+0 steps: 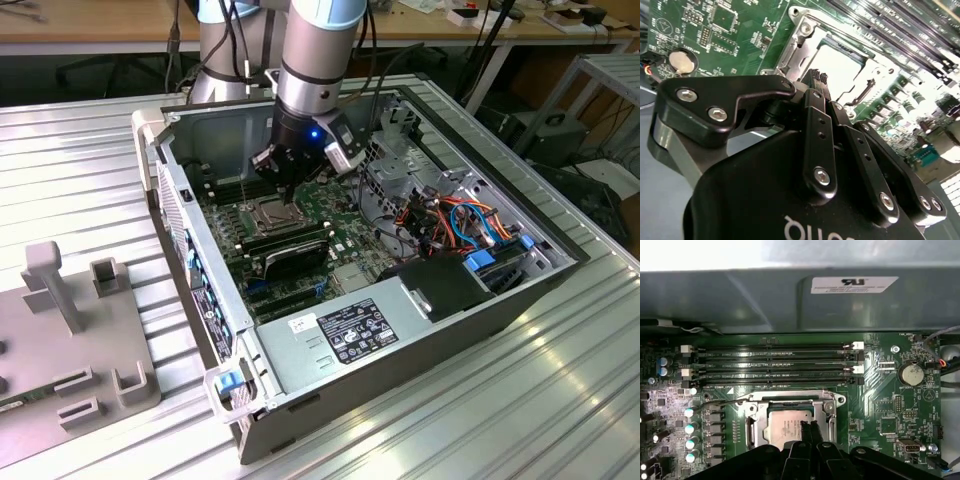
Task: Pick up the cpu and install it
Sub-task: 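Close the cpu cover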
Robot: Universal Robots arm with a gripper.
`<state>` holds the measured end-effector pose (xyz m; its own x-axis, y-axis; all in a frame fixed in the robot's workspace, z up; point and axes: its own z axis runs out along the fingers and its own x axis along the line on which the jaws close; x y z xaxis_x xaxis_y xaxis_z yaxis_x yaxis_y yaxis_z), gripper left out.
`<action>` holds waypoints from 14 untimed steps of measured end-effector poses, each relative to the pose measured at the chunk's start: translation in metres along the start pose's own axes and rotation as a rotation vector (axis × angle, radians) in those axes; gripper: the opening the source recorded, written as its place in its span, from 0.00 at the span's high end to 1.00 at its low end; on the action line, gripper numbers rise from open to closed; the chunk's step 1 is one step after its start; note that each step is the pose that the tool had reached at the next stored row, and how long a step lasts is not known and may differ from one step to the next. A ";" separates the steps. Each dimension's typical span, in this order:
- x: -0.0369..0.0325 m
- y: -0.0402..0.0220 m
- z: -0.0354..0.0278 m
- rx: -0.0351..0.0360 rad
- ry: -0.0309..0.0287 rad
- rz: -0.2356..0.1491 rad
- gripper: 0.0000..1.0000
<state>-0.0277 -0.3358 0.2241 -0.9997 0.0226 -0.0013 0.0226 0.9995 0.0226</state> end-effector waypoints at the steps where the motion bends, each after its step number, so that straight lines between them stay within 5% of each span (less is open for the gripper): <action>1: 0.0022 -0.0003 0.0002 -0.0002 -0.0001 -0.003 0.89; 14: 0.0311 -0.0025 0.0007 0.0000 0.0002 -0.016 0.89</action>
<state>-0.0589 -0.3375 0.2233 -1.0000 0.0070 -0.0014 0.0069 0.9997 0.0226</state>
